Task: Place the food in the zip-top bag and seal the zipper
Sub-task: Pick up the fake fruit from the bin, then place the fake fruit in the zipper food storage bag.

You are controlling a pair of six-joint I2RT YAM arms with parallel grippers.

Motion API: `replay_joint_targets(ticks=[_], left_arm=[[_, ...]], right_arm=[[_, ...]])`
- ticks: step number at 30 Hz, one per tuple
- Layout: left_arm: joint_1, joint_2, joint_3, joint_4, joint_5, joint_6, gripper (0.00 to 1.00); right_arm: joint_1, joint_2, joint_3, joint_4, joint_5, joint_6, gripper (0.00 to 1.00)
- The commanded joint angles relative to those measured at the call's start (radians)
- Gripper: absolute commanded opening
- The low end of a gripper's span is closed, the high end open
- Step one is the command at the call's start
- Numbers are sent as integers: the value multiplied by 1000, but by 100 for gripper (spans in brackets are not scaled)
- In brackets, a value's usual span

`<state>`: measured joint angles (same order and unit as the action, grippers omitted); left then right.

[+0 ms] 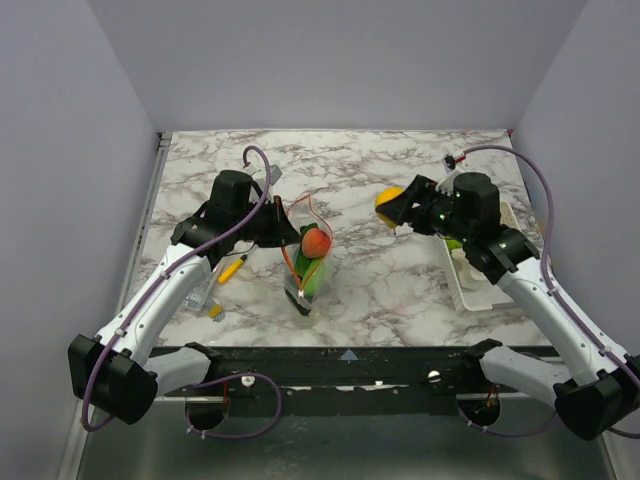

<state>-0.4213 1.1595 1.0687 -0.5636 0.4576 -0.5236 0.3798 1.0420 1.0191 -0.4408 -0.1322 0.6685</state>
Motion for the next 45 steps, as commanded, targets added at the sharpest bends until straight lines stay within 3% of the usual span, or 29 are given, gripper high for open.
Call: replay_joint_targets(ticks=[1,7,12,17,22,27,33,45], left_arm=[[-7,-4,1,4,-30,12,0],[-7,-1,2,2,-35,14,0],[-7,-4,4,1,-33,16,0],[-8,-6,2,2,-29,15,0],[-7,-9,1,5,-13,11,0],[-7,-11,2,5,-15,12,0],[-7,-8,1,4,-20,14,0],[-7,0,3,-1,-40,20,0]], right_arm=[[164,31,45,253,-74,95,5],[430,173,122,493,-104,145,5],[497,264,139,597,-119,175,9],[507,260,125,569,-70,146,17],[513,253,147,498,-54,105,43],[568,275,149,389,15,53,59],[580,239,95,375,84,41,79],[583,264,154,261,101,15,88]])
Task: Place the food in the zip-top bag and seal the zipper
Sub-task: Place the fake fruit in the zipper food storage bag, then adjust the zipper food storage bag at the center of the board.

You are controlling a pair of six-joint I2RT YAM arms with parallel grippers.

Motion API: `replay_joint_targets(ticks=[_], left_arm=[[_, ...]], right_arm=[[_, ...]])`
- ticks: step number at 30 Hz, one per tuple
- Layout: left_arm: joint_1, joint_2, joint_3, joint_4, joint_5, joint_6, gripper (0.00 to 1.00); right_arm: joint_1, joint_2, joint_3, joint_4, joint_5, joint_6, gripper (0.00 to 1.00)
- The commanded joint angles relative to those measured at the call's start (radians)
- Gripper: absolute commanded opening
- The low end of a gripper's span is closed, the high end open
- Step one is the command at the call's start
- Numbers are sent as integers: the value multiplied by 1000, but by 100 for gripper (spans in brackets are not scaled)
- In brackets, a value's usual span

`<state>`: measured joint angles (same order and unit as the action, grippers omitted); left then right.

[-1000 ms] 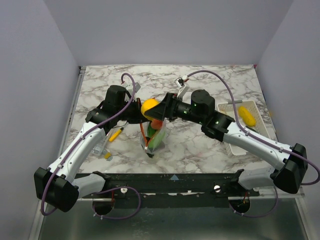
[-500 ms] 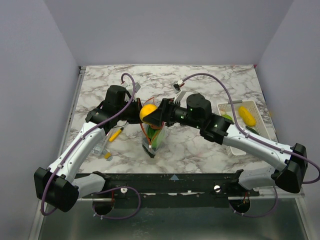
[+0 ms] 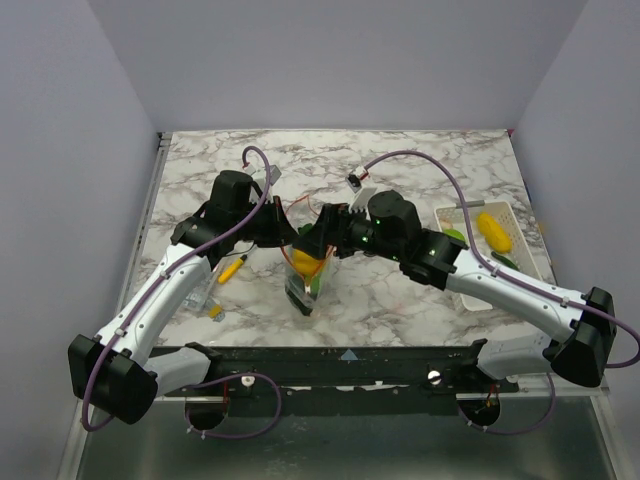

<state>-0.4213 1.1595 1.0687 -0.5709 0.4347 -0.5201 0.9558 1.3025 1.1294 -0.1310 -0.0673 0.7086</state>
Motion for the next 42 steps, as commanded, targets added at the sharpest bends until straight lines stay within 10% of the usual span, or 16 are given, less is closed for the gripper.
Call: replay_joint_targets(ticks=[1,8,19,34,42], left_arm=[[-8,1,3,5,-22,18,0],[-10,13,10,-21,-64,26,0],[-2,-155,-117,-5,-138,-302,0],[-1,-396,-322,3,-292,-804,0],[-1,-435,-321,-32,-344,-938,0]], right_arm=[[7,-3,47,-51,39,-26,88],[35,8,185,-209,64,-62,88],[403,56,272,-464,587,-192,84],[615,-63,-203,13,939,-311,75],[624,-43,-229,231,684,-474,72]])
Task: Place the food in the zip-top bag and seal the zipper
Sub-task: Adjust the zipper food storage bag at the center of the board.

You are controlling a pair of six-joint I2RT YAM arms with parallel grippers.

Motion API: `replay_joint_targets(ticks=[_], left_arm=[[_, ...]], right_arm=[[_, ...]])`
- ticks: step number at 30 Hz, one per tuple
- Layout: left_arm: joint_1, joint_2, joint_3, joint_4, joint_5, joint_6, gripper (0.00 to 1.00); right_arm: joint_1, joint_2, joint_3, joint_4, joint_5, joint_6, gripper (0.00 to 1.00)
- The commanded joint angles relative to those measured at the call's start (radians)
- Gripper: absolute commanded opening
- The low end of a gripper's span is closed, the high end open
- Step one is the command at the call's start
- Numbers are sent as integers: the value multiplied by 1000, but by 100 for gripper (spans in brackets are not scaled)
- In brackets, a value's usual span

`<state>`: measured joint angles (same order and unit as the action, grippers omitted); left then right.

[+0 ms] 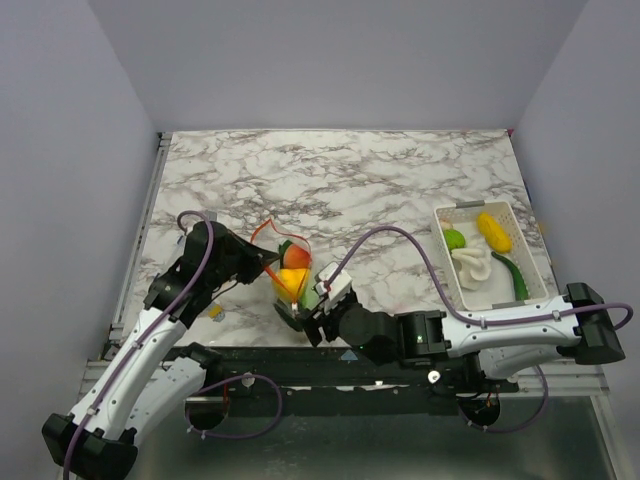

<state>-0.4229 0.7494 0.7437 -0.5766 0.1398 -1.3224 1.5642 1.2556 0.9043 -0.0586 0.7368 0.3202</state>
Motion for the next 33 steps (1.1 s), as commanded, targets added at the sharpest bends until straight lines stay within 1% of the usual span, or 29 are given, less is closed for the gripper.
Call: replay_joint_targets(ticks=[1,4,7,10,12,13,14,15,17,19,20,21,22,25,26,27,29,31,33], left_arm=[[1,-25,8,-28,-50,-146,0],[-1,-17,28,-33,-46,-172,0],[-2,-19,38,-42,-58,-185,0],[-2,-27,36,-43,-82,-192,0],[-2,-28,41,-43,-81,-192,0],[-2,-28,43,-43,-77,-194,0],[-3,-30,41,-40,-76,-200,0],[-5,-35,35,-34,-74,-207,0],[-4,-50,28,-26,-75,-210,0],[-5,-65,29,-18,-78,-190,0],[-5,-71,32,-14,-77,-164,0],[-5,-74,41,-12,-78,-138,1],[-5,-75,51,-16,-80,-101,11],[-4,-83,74,-27,-84,29,46],[-4,-93,75,-3,-70,112,53],[-2,-104,75,23,-46,194,59],[-2,-122,82,72,27,364,69],[-2,-126,106,120,139,595,70],[-2,-112,153,120,239,796,71]], right_arm=[[17,8,-5,160,-140,-89,73],[19,23,-1,162,-127,-102,77],[20,33,22,152,-113,-100,79],[23,30,41,152,-162,-79,79],[23,40,33,184,-66,-46,79],[23,58,40,194,28,-37,77],[23,86,59,184,91,-35,70],[23,112,94,164,157,-37,56],[23,156,149,87,277,14,28],[16,162,136,101,322,3,16],[3,157,116,122,316,-14,10],[-18,142,98,138,289,-24,1],[-38,124,68,175,241,-53,0],[-106,31,-66,377,-7,-247,0],[-134,2,-114,427,-114,-305,0],[-152,-13,-137,449,-189,-396,0],[-172,-32,-139,428,-250,-493,0],[-233,-56,-133,390,-358,-545,0],[-298,-84,-125,349,-483,-575,0]])
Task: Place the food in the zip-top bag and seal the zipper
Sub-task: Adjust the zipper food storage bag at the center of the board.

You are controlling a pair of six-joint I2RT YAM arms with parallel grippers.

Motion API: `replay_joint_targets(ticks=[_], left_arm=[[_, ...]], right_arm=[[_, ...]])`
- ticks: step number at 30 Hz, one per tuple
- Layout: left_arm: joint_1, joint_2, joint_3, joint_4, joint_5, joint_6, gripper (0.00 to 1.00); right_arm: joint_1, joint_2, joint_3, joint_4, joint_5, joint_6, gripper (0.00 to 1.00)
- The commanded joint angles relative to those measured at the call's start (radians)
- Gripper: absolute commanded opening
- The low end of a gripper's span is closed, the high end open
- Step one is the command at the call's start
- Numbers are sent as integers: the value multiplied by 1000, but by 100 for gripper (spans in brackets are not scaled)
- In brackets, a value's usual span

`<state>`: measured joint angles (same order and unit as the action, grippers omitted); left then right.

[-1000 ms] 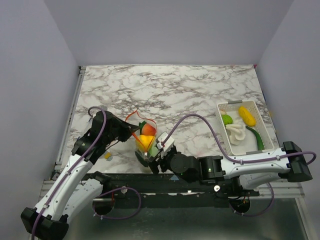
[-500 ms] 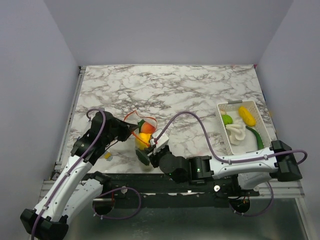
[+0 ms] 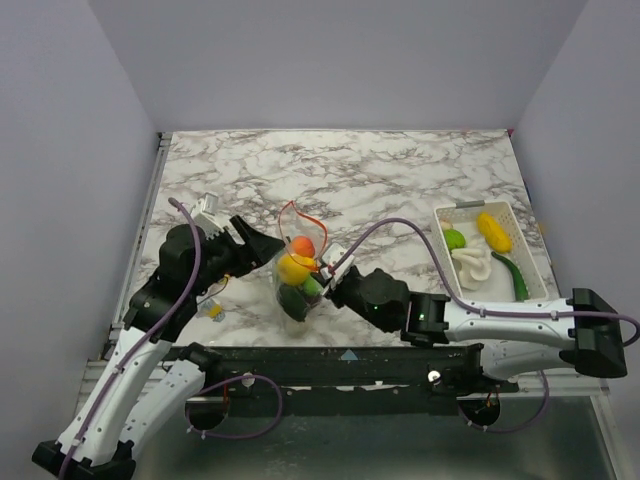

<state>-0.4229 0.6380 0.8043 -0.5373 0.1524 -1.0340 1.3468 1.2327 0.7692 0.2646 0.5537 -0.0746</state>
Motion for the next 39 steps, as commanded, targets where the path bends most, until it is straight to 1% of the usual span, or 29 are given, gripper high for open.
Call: replay_joint_targets(ticks=[1,2,5,7,8,10,11,15,20,24,29,32,36,37,39], left_arm=[[-2,13,119,67,263,585,71],[-2,30,141,58,308,671,71],[-4,69,178,69,479,862,71],[-5,80,172,110,594,980,72],[-6,79,154,150,630,1022,72],[-20,82,138,188,648,1121,74],[-31,92,145,182,646,1175,75],[-70,177,222,63,615,1338,79],[-121,315,296,-54,622,1419,82],[-125,384,301,-45,660,1464,81],[-124,441,303,-73,737,1511,79],[-125,450,267,-61,735,1511,78],[-125,402,166,30,679,1494,76],[-125,390,147,60,670,1484,74],[-126,363,107,110,631,1456,65]], right_arm=[[-108,-76,13,14,-370,-193,0],[-134,-86,17,6,-426,-213,0],[-196,-80,51,-25,-542,-247,0],[-245,-54,99,-83,-651,-250,0],[-263,-36,121,-108,-680,-254,0],[-279,-13,155,-156,-720,-271,0],[-287,-5,169,-177,-734,-276,0],[-315,13,217,-302,-799,-264,0],[-321,21,262,-445,-819,-223,0],[-325,-3,226,-450,-859,-187,0],[-325,-43,188,-456,-844,-167,0],[-325,-66,180,-456,-837,-164,0],[-324,-76,187,-455,-846,-159,0],[-325,-72,189,-455,-850,-157,0],[-324,-69,187,-450,-849,-144,0]])
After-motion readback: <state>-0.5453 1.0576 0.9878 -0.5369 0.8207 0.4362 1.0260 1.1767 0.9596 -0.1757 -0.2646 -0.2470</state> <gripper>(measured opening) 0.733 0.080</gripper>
